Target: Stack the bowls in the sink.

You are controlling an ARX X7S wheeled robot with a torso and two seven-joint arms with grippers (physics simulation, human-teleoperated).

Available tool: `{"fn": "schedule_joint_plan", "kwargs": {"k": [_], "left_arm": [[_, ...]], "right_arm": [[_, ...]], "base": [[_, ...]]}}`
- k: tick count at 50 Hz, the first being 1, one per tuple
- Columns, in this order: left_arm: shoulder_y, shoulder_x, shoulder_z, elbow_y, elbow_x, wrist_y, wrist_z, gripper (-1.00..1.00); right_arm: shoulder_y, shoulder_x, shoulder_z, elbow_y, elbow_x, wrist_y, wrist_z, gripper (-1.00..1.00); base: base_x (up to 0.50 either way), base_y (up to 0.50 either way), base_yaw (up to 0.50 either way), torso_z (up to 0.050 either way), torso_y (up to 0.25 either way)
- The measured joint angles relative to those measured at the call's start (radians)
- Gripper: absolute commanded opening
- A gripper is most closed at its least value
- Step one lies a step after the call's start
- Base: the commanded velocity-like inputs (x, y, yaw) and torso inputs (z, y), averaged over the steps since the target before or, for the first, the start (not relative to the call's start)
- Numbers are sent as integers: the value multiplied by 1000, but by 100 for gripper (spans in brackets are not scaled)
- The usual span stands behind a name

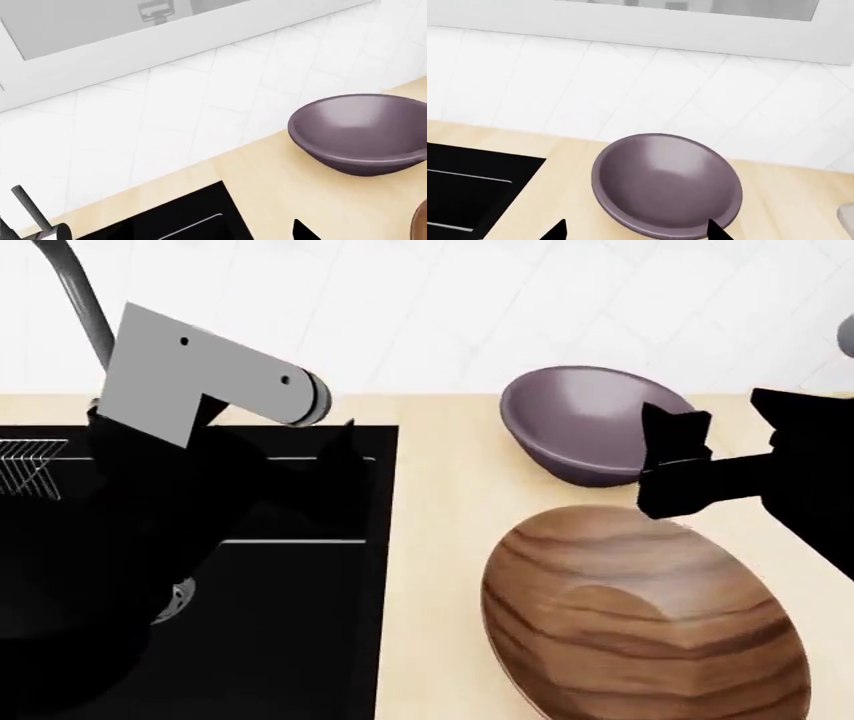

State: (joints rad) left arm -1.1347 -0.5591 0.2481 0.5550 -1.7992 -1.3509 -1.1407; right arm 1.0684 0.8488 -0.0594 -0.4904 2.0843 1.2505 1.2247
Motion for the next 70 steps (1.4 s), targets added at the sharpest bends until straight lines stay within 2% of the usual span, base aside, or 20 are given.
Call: {"fn": "schedule_joint_plan", "kwargs": {"k": [14,28,34,42,48,58,70], "left_arm": [[-1,-16,11,19,-51,35,-40,100],[-5,-41,-1,32,-82,74,-63,100],[-14,-60,34,19,-214,142,-130,100],[-64,-95,104,10,-494,316,-254,100],[-57,-117,134,27,-630,436,-304,100],[18,-139,144,41,-712,549,-301,100],[119,-140,134,46,-724,607,-245,100]], "right_arm": [[17,-2,13,-5,4,-25,-16,100],[62,-66,-59,47,-17,-35,-21,100],[84,-78,-87,68,-17,-38,-14,100],[121,-85,-123,101,-14,-37,-5,100],[139,-79,-138,116,-11,-37,2,100],[152,-56,-150,124,-9,-40,15,100],[150,-45,-165,126,-21,-40,17,100]], "base": [[0,-491,0,0,0],[0,0,0,0,0],[0,0,0,0,0],[0,0,0,0,0],[0,0,0,0,0],[0,0,0,0,0],[0,0,0,0,0]]}}
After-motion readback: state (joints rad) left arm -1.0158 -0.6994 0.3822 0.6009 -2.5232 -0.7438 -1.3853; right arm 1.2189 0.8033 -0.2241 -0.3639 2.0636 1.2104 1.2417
